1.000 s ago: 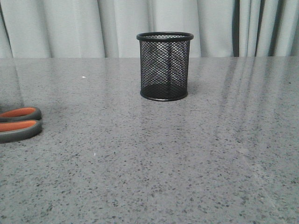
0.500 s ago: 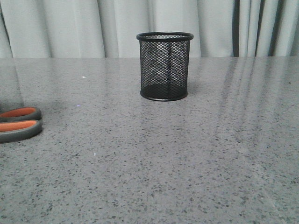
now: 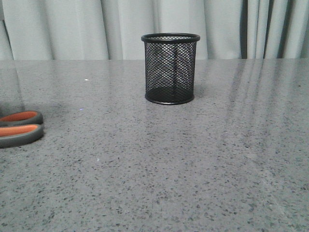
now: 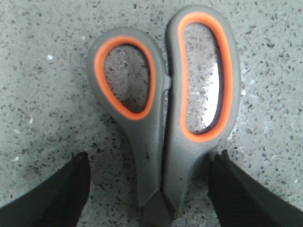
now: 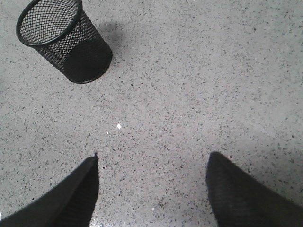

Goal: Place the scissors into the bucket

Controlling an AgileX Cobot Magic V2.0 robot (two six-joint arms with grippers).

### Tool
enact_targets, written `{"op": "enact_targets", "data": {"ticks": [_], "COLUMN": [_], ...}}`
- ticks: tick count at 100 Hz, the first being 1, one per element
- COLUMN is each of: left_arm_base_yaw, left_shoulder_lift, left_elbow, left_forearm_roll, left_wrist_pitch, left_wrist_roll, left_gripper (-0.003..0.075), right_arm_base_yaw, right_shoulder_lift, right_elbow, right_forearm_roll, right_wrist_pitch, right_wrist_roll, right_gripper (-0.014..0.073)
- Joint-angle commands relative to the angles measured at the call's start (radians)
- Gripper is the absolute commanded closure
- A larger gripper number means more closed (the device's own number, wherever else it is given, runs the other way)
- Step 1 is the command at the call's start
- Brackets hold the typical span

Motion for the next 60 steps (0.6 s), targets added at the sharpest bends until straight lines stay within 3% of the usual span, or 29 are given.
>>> {"op": "enact_targets", "data": {"ticks": [1,30,60], "left_arm_base_yaw": [-0.009,-0.010,-0.010], "left_shoulder_lift": [-0.004,0.008,-0.012], "left_elbow": [-0.014,-0.014,-0.096], "left_forearm_roll": [-0.022,-0.022,-0.022], "left_wrist_pitch": [0.005,0.053,0.129], "left_wrist_roll": [0.004,0.004,-0.100], "left_gripper": [0.0279,0.0729,0.0741], "right_arm_base_yaw": [-0.004,-0.004,-0.004], "right_shoulder_lift": [0.004,0.004,0.004], "right_elbow": [-0.034,-0.034,-0.034], "right_forearm_roll": [0.023,0.023,0.024], "right_wrist_pitch": [-0.044,-0.046,-0.046], "right_wrist_roll": [-0.014,-0.014,-0.014], "right_gripper": [0.0156,0.0156,0.0156]}}
